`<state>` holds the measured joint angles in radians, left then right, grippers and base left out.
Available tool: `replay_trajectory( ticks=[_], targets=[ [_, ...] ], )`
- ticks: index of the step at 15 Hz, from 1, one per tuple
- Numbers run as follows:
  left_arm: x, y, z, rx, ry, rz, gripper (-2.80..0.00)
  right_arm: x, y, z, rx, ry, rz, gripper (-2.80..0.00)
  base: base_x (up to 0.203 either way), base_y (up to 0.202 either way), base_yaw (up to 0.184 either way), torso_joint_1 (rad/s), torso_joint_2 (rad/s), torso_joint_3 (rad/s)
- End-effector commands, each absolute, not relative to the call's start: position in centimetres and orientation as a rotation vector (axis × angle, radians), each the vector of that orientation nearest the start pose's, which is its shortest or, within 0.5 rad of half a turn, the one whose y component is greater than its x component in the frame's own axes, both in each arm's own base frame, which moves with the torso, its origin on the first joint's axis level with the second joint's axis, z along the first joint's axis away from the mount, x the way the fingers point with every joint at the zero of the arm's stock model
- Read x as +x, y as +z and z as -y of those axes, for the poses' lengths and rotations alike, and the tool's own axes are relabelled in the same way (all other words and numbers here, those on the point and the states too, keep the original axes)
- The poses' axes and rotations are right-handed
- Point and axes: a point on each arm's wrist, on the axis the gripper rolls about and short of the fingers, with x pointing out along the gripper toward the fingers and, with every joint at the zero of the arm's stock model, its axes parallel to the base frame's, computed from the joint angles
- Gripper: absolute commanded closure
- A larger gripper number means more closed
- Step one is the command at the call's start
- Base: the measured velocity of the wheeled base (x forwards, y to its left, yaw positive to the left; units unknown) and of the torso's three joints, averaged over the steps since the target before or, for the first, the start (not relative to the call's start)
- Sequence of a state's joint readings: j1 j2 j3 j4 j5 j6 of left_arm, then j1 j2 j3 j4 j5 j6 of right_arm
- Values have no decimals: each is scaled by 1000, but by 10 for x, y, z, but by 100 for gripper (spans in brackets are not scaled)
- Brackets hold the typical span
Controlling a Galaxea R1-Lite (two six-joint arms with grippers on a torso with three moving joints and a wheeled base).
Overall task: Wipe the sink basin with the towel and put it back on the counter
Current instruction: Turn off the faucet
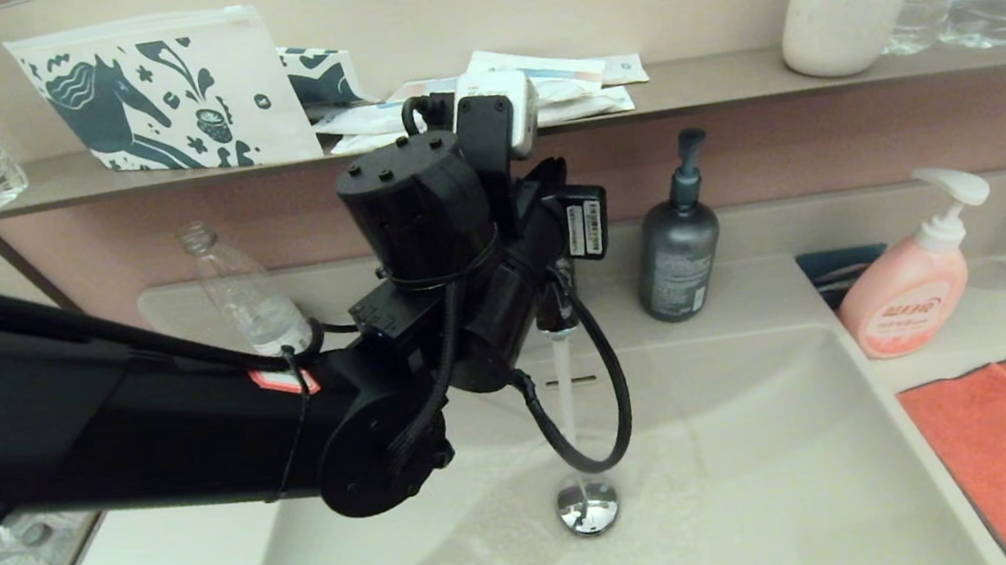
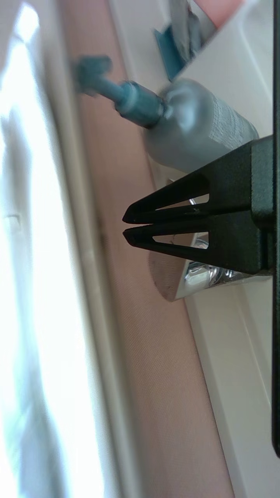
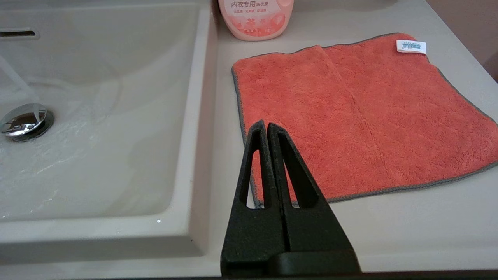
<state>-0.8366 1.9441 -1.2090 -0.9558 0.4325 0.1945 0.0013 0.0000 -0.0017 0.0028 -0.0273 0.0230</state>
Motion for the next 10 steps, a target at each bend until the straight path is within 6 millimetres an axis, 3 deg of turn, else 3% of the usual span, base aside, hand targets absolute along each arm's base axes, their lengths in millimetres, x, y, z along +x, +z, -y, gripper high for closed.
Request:
replay_trajectory(
  ticks=[1,5,8,10],
  targets=[
    [272,233,284,81,-380,204,0,-23,76,1,23,-26,-1,0,0,0,0,0,0,0],
    [271,230,284,86,-379,196,0,-23,76,1,23,-26,-1,0,0,0,0,0,0,0],
    [261,216,282,115,-400,155,0,-23,76,1,23,-26,-1,0,0,0,0,0,0,0],
    [256,220,278,111,-404,160,0,-23,76,1,23,-26,-1,0,0,0,0,0,0,0]
  ],
)
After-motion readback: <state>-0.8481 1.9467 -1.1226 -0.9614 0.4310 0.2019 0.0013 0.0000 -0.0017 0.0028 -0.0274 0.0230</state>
